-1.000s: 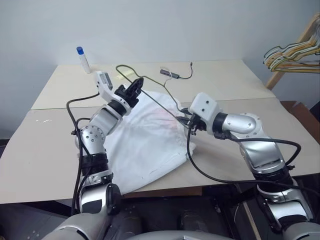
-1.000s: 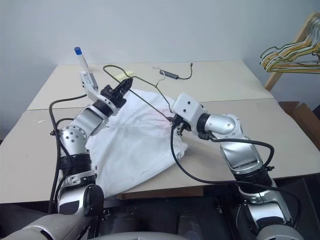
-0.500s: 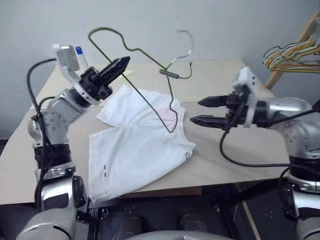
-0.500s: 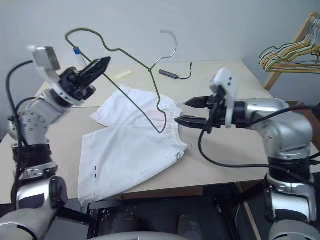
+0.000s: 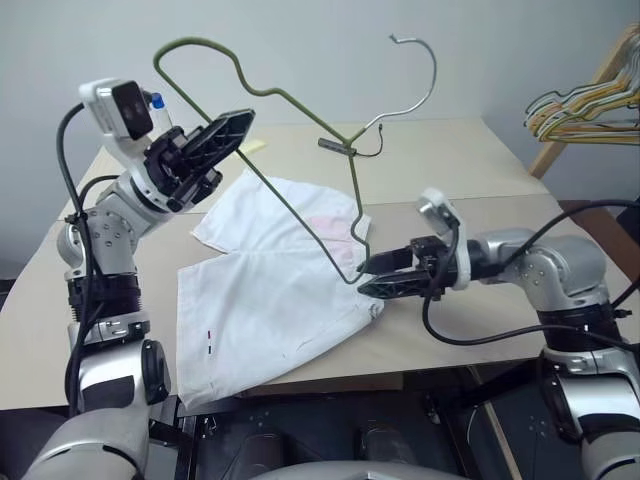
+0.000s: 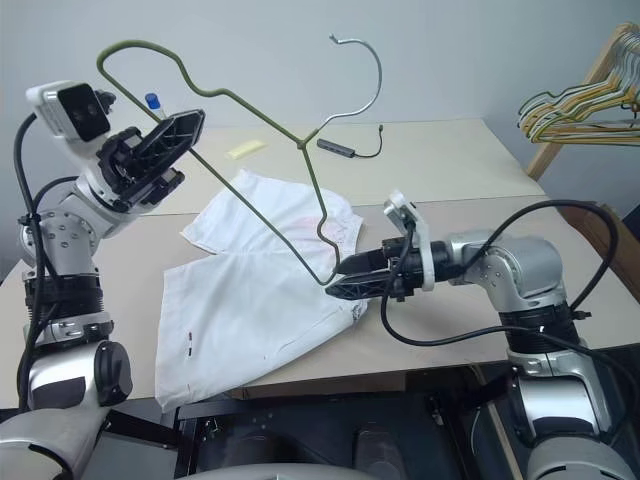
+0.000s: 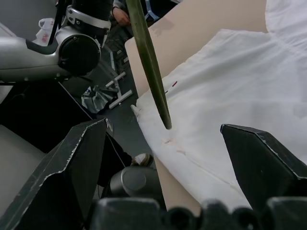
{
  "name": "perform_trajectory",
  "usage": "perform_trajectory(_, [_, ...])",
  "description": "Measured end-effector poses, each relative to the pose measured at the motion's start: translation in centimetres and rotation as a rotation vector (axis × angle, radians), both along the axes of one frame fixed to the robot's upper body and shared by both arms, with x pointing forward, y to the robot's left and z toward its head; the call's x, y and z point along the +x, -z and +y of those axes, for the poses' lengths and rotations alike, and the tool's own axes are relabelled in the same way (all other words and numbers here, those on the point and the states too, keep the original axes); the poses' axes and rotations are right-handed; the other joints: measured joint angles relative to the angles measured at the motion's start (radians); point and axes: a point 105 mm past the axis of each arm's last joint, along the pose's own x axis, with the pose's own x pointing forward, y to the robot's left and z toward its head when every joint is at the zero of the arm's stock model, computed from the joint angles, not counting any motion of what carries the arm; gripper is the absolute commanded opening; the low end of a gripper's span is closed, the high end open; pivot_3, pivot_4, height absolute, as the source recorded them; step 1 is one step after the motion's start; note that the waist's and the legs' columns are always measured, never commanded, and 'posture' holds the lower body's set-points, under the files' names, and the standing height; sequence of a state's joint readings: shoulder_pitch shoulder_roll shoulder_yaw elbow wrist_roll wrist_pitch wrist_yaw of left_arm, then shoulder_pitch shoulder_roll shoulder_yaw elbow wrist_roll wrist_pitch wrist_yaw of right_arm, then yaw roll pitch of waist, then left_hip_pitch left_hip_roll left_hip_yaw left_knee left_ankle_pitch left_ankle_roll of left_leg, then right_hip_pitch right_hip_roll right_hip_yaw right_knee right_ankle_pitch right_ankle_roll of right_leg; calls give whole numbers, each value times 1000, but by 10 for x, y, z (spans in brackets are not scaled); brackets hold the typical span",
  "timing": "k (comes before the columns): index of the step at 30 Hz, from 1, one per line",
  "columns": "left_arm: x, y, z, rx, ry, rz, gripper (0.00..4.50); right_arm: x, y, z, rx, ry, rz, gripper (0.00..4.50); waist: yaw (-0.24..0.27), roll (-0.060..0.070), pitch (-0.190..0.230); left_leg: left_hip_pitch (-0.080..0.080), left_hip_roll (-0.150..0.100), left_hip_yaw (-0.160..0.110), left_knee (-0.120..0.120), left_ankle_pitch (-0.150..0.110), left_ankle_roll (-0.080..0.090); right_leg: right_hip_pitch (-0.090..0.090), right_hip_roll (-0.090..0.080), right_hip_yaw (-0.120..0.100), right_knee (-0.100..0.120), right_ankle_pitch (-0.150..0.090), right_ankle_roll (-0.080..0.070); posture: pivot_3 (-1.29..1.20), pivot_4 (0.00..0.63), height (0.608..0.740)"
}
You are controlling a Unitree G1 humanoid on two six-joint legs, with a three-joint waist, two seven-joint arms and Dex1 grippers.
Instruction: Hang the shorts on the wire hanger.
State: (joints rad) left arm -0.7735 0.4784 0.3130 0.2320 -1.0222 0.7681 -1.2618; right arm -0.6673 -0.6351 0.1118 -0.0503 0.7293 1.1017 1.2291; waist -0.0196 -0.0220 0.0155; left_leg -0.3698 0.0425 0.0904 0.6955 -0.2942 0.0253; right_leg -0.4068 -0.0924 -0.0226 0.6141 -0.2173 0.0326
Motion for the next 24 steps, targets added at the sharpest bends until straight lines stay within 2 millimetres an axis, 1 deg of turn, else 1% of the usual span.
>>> perform_trajectory(3, [0,0,-1,-4,-1,-2,0,2,-4,8,15,-7,-15,4414,1,0,0,0,0,0,0,0,0,0,0,0,0,0,0,2,0,740])
perform_trajectory(9, [1,0,-1,-8,-4,0,0,2,-2,10,11,-3,-11,4414,3,0,0,0,0,0,0,0,0,0,0,0,0,0,0,2,0,740])
perform_trajectory(10, [1,0,-1,-8,-4,0,0,2,-2,10,11,-3,-8,4249,3,0,0,0,0,0,0,0,0,0,0,0,0,0,0,2,0,740])
perform_trajectory(12, [1,0,-1,-10,-2,-1,0,2,-2,11,10,-5,-5,3845,2,0,0,0,0,0,0,0,0,0,0,0,0,0,0,0,0,740])
perform_trajectory(13, [1,0,-1,-11,-2,0,0,2,-1,11,10,-6,-5,3575,2,0,0,0,0,0,0,0,0,0,0,0,0,0,0,1,0,740])
perform_trajectory(17, [1,1,-3,-14,-2,4,0,1,-1,16,21,-11,-2,2144,2,0,0,0,0,0,0,0,0,0,0,0,0,0,0,-3,0,740])
perform_trajectory(19, [1,1,-3,-17,0,5,0,2,0,16,20,-7,-2,1472,2,0,0,0,0,0,0,0,0,0,0,0,0,0,0,-4,0,740])
perform_trajectory(22, [2,1,-4,-20,2,6,0,3,0,16,18,-2,-2,336,2,0,0,0,0,0,0,0,0,0,0,0,0,0,0,-4,0,740])
perform_trajectory(23, [2,1,-4,-21,-5,5,0,2,0,16,21,-8,-2,31,2,0,0,0,0,0,0,0,0,0,0,0,0,0,0,-4,0,740])
perform_trajectory(24, [3,1,-2,-26,-15,1,0,1,-1,17,25,-18,-3,31,2,0,0,0,0,0,0,0,0,0,0,0,0,0,0,-5,0,740])
